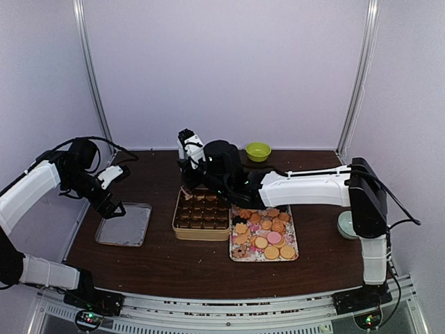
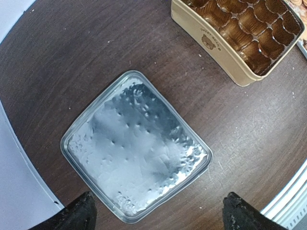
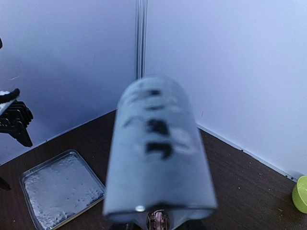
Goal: Pack the cookies
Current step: Place the fake cookies in the empty pocket of the box.
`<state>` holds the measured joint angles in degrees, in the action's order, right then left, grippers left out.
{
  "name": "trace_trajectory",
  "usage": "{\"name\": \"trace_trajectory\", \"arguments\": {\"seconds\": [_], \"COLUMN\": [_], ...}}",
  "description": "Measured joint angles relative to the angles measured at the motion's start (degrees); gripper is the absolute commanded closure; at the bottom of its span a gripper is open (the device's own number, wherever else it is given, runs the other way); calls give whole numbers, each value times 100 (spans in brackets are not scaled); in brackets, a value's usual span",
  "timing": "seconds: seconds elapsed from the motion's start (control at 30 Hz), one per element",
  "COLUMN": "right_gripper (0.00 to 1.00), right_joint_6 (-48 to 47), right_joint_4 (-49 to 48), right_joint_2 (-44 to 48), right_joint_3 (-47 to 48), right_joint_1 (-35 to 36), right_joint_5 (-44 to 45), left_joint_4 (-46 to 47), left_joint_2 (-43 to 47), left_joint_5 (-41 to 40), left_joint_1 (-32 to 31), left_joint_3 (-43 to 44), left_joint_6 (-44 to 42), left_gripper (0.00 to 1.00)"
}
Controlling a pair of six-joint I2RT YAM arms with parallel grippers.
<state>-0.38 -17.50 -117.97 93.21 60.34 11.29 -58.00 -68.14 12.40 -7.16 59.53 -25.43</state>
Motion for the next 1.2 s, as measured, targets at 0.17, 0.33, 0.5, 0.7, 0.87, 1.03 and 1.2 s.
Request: {"name": "trace_trajectory", "arguments": {"seconds": [0.17, 0.33, 0.5, 0.7, 0.87, 1.03, 1.2], "right_gripper": [100, 100, 91, 69, 70, 71, 71], "right_joint_6": [-31, -28, 35, 101, 98, 90, 103], "right_joint_4": [138, 164, 334, 431, 485, 490, 306], "right_joint_2": [-162, -164, -280, -315, -293, 79, 1069], "right_joint_3": [76, 118, 271, 286, 262, -42, -835], "right_joint_1": [-103, -162, -188, -199, -225, -247, -247], "right_joint_5": [-63, -190, -400, -483, -490, -498, -474], "left_joint_4": [2, 2, 2, 2, 2, 2, 2], "left_joint_2": [0, -2, -46, -59, -20, 33, 33], "left_joint_5": [-20, -22, -59, -79, -101, -129, -166], "left_joint_1": [0, 0, 0, 0, 0, 0, 0], "left_joint_3": [0, 0, 0, 0, 0, 4, 13], "left_joint_6": [-59, -87, -94, -87, -85, -85, -83], "left_gripper": [6, 7, 9, 9, 9, 9, 9]}}
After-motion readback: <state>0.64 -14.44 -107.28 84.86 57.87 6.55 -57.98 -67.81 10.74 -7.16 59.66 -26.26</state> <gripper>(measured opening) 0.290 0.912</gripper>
